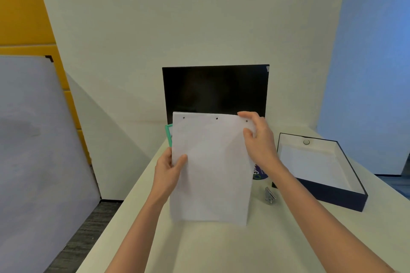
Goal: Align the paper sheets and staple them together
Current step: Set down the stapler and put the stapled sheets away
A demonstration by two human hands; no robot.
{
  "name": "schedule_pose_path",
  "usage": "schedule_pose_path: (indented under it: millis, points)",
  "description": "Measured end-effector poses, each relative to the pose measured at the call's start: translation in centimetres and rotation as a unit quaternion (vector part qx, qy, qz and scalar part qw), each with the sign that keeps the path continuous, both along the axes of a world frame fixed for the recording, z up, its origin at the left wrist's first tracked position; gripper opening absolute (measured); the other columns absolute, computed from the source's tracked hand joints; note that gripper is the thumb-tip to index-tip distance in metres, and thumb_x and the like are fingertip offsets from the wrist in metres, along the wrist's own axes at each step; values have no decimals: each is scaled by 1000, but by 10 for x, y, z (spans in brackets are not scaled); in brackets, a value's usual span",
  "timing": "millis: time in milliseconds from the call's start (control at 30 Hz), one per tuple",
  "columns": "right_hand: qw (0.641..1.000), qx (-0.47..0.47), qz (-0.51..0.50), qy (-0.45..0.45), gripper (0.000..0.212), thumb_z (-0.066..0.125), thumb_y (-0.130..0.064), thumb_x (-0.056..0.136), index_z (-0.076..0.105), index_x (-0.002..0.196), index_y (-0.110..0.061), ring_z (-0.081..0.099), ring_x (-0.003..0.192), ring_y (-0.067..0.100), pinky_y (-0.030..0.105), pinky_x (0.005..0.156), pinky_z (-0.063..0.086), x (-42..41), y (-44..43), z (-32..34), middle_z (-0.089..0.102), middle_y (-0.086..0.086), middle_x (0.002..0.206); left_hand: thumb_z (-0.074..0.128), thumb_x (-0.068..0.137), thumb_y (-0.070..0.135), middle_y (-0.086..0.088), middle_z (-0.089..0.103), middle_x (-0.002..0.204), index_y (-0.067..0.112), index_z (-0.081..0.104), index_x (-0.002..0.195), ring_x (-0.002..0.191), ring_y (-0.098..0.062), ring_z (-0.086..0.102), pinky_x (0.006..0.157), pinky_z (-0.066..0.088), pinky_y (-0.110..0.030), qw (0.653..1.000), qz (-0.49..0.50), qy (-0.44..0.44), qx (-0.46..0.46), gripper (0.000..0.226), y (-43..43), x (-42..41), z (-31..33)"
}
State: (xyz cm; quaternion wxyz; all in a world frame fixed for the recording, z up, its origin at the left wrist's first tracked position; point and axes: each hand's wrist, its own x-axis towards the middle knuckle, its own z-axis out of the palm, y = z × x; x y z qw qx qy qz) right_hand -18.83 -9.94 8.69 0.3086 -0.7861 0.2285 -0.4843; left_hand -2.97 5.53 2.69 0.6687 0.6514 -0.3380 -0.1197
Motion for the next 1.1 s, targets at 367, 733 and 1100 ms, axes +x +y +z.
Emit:
schedule_pose_path:
  millis: [367,733,1100]
  points:
    - [957,124,146,217,28,65,-17,86,64,114,-14,66,94,16,28,76,52,-32,-5,44,69,4,109,51,94,23,-8,61,96,13,48,103,91,-31,57,73,43,-34,856,8,-470,213,14,-16,-31,92]
    - [924,361,131,0,31,65,-9,87,63,118,-9,66,104,24,41,92,51,-63,-27,-53,70,6,113,80,69,23,-2,66,82,14,62,100,76,-19,64,76,49,-34,999,5,-31,25,37,41,25,34]
    - [979,193,27,-58,49,56,-9,91,40,128,-36,57,107,19,36,94,49,-43,-7,-85,54,-6,123,59,89,5,54,35,120,40,18,145,105,31,41,98,35,-18,984,98,-142,-32,79,36,-13,-25]
